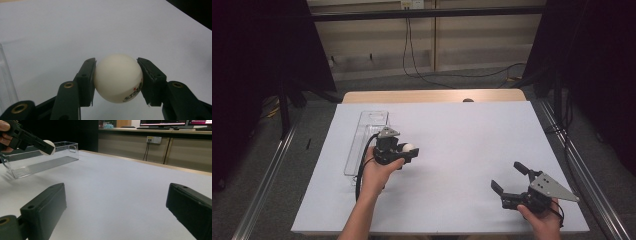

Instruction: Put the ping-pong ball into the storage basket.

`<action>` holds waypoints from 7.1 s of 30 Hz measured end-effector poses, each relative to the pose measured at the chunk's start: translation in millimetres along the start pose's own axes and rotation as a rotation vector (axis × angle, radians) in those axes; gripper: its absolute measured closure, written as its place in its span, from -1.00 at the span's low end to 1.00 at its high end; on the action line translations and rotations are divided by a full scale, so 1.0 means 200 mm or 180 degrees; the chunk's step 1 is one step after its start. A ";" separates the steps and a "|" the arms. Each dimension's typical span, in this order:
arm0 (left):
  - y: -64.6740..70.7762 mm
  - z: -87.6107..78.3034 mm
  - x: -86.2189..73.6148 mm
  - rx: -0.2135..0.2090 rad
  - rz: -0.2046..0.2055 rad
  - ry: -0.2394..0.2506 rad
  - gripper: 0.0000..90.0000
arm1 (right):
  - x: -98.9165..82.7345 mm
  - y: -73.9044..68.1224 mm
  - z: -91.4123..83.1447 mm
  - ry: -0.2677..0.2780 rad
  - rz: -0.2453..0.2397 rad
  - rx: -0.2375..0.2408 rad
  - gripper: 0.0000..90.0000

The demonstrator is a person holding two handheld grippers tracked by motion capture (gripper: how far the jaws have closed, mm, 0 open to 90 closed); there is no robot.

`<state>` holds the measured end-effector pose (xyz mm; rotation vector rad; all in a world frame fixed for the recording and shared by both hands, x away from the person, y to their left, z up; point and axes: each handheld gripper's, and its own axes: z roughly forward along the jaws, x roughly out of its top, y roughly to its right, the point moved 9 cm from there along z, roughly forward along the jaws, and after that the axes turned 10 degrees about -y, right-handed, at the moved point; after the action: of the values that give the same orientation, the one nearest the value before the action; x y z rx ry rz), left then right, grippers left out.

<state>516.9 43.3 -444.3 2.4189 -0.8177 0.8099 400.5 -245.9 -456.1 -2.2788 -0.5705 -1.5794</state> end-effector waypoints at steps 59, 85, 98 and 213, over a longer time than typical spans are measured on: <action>-0.09 -0.10 0.00 0.0061 -0.0076 0.0022 0.14 | 0.00 0.00 0.00 0.0014 -0.0011 -0.0009 -0.95; -0.14 -0.15 0.00 0.0107 -0.0091 0.0028 0.14 | 0.00 0.00 0.01 0.0012 -0.0010 0.0005 -0.95; -0.16 -0.18 0.00 0.0133 -0.0130 0.0067 0.14 | 0.00 0.00 0.00 0.0003 -0.0002 0.0022 -0.95; -0.39 -0.43 -0.18 0.0667 -0.0286 0.0753 -0.68 | 0.02 0.00 0.01 0.0048 -0.0019 0.0000 -0.95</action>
<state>512.2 162.8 -423.9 2.4537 -0.5534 1.1698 403.2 -244.4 -453.3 -2.2655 -0.5738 -1.5978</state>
